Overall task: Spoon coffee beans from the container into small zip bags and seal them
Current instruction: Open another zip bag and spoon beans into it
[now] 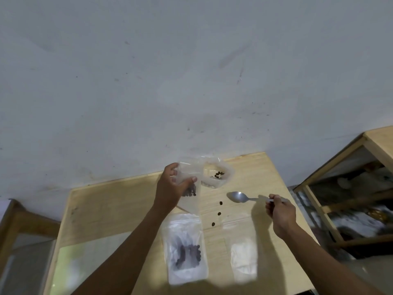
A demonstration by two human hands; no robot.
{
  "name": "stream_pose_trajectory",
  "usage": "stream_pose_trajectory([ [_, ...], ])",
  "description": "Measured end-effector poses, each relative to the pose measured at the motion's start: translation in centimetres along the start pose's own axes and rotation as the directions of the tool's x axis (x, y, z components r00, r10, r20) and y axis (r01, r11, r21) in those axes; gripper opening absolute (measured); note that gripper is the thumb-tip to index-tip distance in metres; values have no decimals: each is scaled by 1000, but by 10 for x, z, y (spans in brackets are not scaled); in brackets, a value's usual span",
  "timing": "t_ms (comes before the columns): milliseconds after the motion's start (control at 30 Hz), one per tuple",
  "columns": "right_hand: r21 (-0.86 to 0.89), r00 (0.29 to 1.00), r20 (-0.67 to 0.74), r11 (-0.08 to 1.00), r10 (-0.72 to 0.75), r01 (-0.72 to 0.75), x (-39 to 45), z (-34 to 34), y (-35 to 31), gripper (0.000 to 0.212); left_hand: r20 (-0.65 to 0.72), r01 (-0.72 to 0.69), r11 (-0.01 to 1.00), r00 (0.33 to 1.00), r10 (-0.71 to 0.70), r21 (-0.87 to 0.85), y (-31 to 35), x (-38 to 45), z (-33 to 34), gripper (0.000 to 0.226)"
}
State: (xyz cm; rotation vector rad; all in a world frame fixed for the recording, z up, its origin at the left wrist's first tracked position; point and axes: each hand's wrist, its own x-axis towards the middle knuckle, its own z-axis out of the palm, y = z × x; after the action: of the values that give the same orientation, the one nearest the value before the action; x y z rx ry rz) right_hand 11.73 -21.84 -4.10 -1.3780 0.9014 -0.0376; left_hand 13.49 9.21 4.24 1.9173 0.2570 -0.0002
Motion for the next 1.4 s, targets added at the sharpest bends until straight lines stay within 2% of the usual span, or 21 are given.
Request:
stream_pose_trajectory([
  [133,-133,1000,15,991,-23,25,-3,-8,15,21,-53,67,997,996,-68,-25,-7,-2,-2,58],
  [233,-131,1000,-13,991,-28,26,-5,-8,16,19,-45,96,995,994,-97,-30,-10,-6,-4,64],
  [333,-305,999,-21,952,-25,18,-4,-9,18,39,-33,83,997,996,-83,-3,-8,-15,-4,61],
  [433,-438,997,13,896,-71,69,-1,-9,23,59,-29,47,997,999,-45,54,-8,-22,-1,66],
  [533,-454,996,33,887,-81,87,-10,5,13,59,-16,10,995,1000,-8,97,-11,-25,4,75],
  [600,-397,984,142,905,-105,154,-31,21,-7,43,-10,-14,992,1000,16,125,-12,-25,8,82],
  [633,-335,962,253,923,-102,187,-44,31,-19,34,-8,-13,991,1000,14,136,-11,-26,10,83],
  [733,-239,798,594,923,-107,302,-85,58,-53,25,-30,-29,986,999,34,164,-4,-28,18,86],
  [800,-218,701,705,905,-113,365,-101,71,-65,20,-27,-33,986,999,38,161,0,-27,23,91],
  [833,-205,691,711,902,-130,380,-106,77,-69,18,-18,-34,988,999,37,149,2,-27,25,90],
  [900,-165,714,670,897,-203,410,-106,86,-70,10,8,-65,989,998,65,134,3,-29,26,79],
  [967,-138,725,636,886,-264,443,-103,88,-72,7,17,-114,988,993,113,105,4,-30,24,57],
  [1067,-158,717,636,861,-286,483,-98,88,-74,19,5,-114,993,993,114,1,8,-28,15,24],
  [1167,-192,688,667,827,-286,529,-98,88,-77,28,-9,-57,994,998,57,-97,9,-21,5,5],
  [1300,-170,656,716,850,-240,498,-100,91,-82,10,26,-18,992,999,21,-121,12,-21,-3,4],
  [1400,-189,640,734,837,-226,513,-99,95,-80,12,45,-25,991,999,31,-131,12,-27,-5,6],
])
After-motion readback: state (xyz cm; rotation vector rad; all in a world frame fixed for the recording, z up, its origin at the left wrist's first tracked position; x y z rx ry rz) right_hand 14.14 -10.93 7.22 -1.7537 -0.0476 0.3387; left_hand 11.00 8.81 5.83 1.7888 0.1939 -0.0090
